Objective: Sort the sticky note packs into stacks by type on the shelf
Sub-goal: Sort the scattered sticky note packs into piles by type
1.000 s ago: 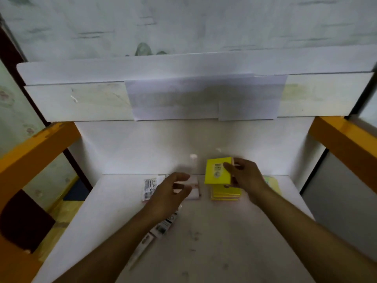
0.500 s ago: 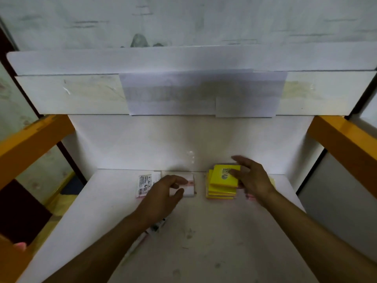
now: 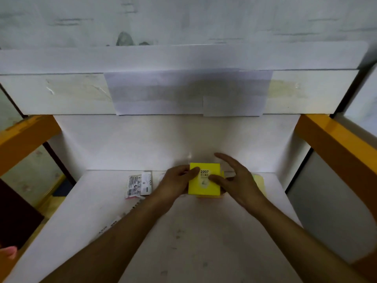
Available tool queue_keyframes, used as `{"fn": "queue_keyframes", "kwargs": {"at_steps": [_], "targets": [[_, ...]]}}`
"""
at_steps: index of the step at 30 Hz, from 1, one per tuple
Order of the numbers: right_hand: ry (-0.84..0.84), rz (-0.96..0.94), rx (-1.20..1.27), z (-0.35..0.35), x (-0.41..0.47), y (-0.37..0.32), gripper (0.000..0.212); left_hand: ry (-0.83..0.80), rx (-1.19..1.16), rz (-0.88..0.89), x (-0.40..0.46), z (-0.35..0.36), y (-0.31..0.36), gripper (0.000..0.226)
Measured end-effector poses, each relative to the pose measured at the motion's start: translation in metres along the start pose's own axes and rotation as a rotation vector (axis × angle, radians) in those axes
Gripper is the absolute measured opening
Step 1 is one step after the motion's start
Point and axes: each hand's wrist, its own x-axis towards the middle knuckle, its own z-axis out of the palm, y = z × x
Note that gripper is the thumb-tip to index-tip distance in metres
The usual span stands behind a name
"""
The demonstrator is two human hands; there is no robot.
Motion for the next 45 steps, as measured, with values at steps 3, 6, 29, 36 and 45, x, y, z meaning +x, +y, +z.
{"fn": "queue_keyframes", "kwargs": {"at_steps": [3, 6, 29, 36, 45], "targets": [[0.098, 0.217, 0.150, -0.002, 0.002, 0.004, 0.048, -0.019, -0.057, 0.036, 0.003, 0.004, 0.000, 0.023], [0.020, 0.396, 0.308, -0.007, 0.004, 0.005, 0.025, -0.062, 0.021, 0.078, 0.004, 0.008, 0.000, 0.027], [0.177, 0.343, -0.199, 0.006, 0.037, 0.032, 0.027, 0.281, 1.087, 0.183, 0.000, -0.159, -0.041, 0.044], [0.299, 0.304, -0.160, 0.004, 0.025, 0.023, 0.033, -0.116, 1.098, 0.256, 0.008, -0.174, -0.037, 0.064], [0.033, 0.023, -0.281, 0.027, 0.004, -0.013, 0.011, -0.117, 1.190, 0.144, 0.030, -0.182, -0.031, 0.086]]}}
